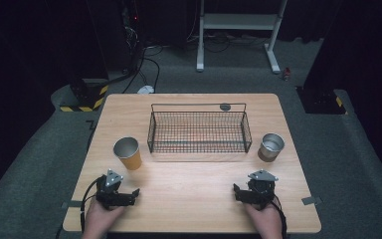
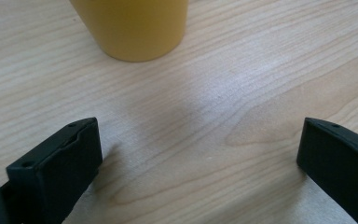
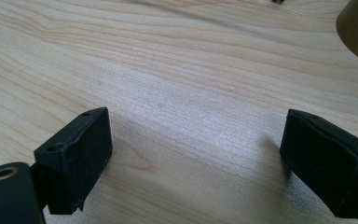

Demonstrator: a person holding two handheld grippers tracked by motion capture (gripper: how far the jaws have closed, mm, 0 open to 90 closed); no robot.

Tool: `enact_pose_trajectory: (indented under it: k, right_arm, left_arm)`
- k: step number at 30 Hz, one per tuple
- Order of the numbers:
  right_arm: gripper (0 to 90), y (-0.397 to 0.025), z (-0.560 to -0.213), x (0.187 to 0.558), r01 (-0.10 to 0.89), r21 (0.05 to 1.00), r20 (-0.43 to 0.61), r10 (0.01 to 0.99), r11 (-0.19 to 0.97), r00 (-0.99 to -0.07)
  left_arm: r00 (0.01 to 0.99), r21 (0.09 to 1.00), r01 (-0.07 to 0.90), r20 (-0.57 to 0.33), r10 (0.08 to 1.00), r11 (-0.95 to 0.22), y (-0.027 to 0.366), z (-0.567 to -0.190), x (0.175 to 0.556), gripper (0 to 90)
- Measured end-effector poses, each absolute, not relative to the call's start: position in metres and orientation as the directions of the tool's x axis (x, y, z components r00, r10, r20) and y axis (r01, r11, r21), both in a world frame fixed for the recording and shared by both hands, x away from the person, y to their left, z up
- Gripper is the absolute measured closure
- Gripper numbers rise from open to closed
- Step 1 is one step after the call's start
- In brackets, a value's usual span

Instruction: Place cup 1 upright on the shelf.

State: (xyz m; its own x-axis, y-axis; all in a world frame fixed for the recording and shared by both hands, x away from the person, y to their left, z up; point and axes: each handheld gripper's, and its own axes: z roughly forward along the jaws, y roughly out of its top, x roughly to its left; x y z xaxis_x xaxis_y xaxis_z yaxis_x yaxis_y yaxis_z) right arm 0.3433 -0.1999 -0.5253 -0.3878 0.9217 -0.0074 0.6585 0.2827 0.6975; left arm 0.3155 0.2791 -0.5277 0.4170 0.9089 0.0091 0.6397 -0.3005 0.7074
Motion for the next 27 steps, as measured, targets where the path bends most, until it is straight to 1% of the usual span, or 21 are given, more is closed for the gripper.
enact_pose_trajectory:
  k: [3,6,11,14,18,22,27]
  right_arm:
    - [9.0,-0.200,-0.525,0.343,0.659,0.698,-0.008,0.922,0.282,-0.386]
    - [9.0,-0.200,-0.525,0.343,0.659,0.698,-0.008,0.922,0.282,-0.387]
    - [9.0,-0.200,-0.525,0.343,0.659,0.698,-0.007,0.923,0.281,-0.386]
    - [9.0,-0.200,-0.525,0.344,0.657,0.699,-0.009,0.922,0.283,-0.387]
    - [8.9,-0.200,-0.525,0.345,0.656,0.698,-0.012,0.920,0.288,-0.391]
    - [8.9,-0.200,-0.525,0.345,0.657,0.697,-0.011,0.920,0.287,-0.391]
    - [9.0,-0.200,-0.525,0.345,0.653,0.699,-0.015,0.919,0.292,-0.394]
  left_arm:
    - [0.412,0.725,0.636,-0.028,0.911,-0.265,0.287,-0.523,0.315,0.4]
    - [0.417,0.747,0.607,-0.010,0.909,-0.270,0.291,-0.511,0.318,0.4]
    - [0.394,0.804,0.554,-0.022,0.919,-0.218,0.300,-0.491,0.318,0.5]
    - [0.391,0.804,0.556,-0.027,0.920,-0.212,0.304,-0.490,0.317,0.4]
    - [0.388,0.806,0.546,-0.002,0.921,-0.228,0.306,-0.487,0.317,0.5]
    - [0.380,0.848,0.502,-0.039,0.924,-0.171,0.309,-0.478,0.315,0.5]
    - [0.391,0.870,0.463,-0.031,0.920,-0.168,0.303,-0.473,0.317,0.5]
